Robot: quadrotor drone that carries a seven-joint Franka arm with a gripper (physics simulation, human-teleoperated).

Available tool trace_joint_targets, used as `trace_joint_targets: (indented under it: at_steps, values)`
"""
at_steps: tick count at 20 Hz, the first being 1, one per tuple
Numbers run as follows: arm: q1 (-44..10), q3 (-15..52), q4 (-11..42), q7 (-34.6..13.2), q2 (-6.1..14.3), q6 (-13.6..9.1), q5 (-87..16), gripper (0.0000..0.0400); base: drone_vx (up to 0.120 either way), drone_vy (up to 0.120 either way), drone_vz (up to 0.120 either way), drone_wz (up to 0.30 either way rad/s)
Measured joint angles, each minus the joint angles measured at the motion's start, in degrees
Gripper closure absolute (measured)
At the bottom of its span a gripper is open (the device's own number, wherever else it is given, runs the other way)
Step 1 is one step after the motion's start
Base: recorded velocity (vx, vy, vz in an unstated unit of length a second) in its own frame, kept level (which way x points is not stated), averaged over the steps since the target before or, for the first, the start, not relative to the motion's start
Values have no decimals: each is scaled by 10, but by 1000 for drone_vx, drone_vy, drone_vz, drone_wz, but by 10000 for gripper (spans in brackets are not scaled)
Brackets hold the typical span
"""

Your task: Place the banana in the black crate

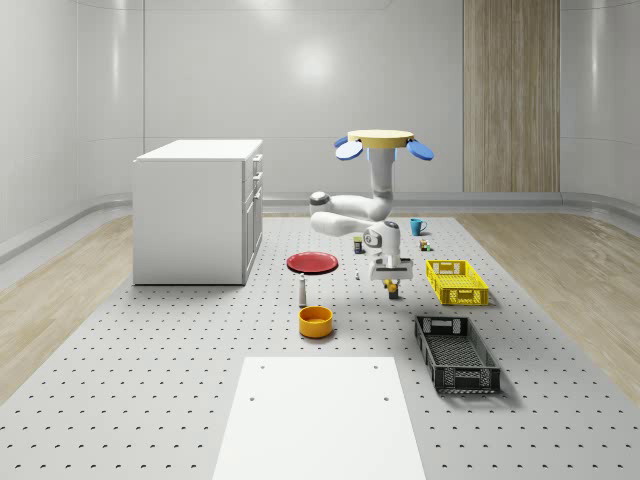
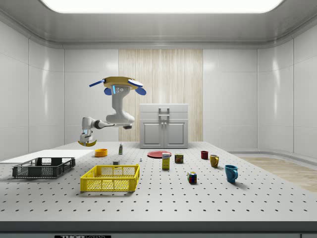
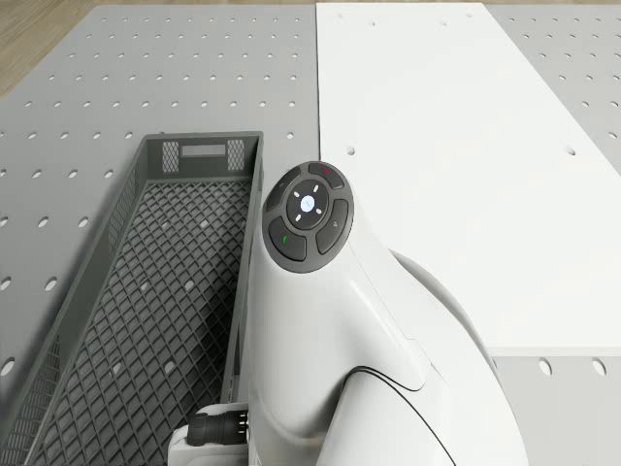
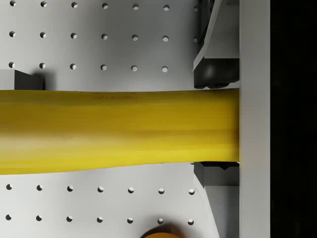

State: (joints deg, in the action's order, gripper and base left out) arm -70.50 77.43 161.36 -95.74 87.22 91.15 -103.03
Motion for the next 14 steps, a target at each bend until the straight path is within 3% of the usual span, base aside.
trace_joint_targets:
  at_steps: [14]
  values:
    - [-1, 0, 0, 0, 3, 3, 1, 207, 120, 120, 0, 0]
